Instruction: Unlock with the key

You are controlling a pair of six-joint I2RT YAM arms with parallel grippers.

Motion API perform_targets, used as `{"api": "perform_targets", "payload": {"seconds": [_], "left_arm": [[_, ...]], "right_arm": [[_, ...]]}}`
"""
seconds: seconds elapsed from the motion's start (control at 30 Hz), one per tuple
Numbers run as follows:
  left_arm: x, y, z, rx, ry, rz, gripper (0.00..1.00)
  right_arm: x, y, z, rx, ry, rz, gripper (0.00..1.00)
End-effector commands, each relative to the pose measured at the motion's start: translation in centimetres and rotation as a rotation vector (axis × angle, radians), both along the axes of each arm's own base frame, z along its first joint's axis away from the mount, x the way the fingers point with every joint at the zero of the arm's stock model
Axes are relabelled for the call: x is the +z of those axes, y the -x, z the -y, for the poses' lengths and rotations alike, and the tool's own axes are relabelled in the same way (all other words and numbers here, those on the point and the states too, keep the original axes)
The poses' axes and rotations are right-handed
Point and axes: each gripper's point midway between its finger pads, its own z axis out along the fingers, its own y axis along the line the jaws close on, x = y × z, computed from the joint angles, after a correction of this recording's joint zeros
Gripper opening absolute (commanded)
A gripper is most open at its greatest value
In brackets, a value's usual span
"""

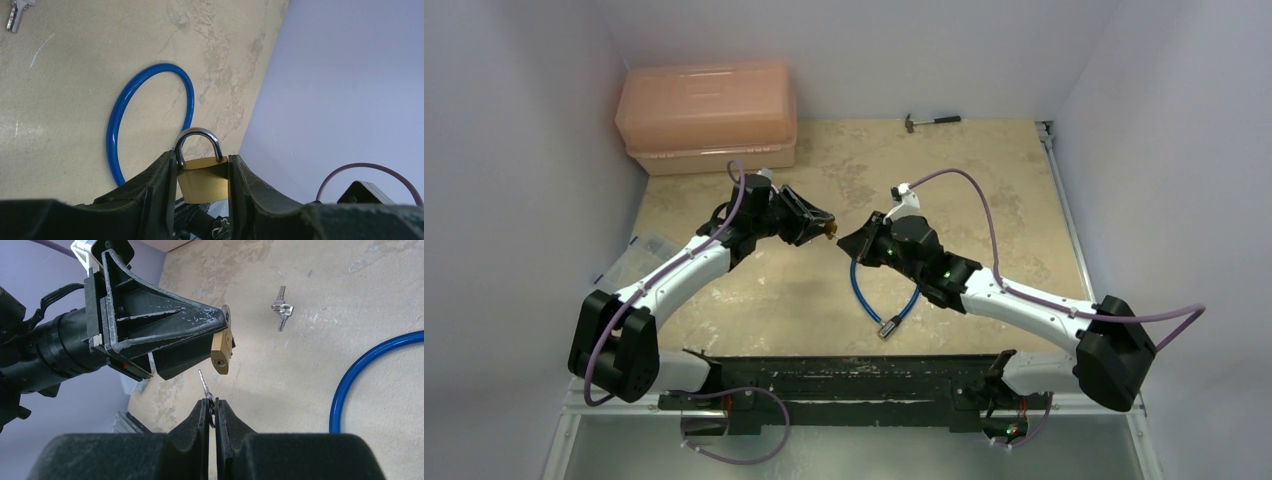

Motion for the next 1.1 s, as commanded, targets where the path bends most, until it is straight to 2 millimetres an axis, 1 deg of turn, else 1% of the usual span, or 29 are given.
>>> {"api": "perform_targets", "payload": {"seconds": [0.0,0.27,0.67,0.83,1.07], "left_arm": [[1.83,-0.44,0.33,0.001,0.055,0.051,0.00],[2.08,-0.40,0.32,0.001,0.059,0.057,0.00],[1.74,-0.32,0.25,0.000,0.050,0.052,0.00],[1.64,-0.40,0.28,0.001,0.049,0.050,0.00],[1.58,-0.40,0.31,-0.001,0.049,0.050,0.00]], "right_arm": [[0.64,-0.75,-0.02,-0.029,0.014,0.020,0.00],[0.18,-0.97,-0.19,-0.034,0.021,0.012,0.00],[1.09,-1.04,-0.23,-0.035,0.007,0.024,0.00],[0.82,-1.03,-0.04,-0.040,0.019,0.020,0.00],[0.84,-1.28,-0.32,-0.041,0.016,0.023,0.00]]}}
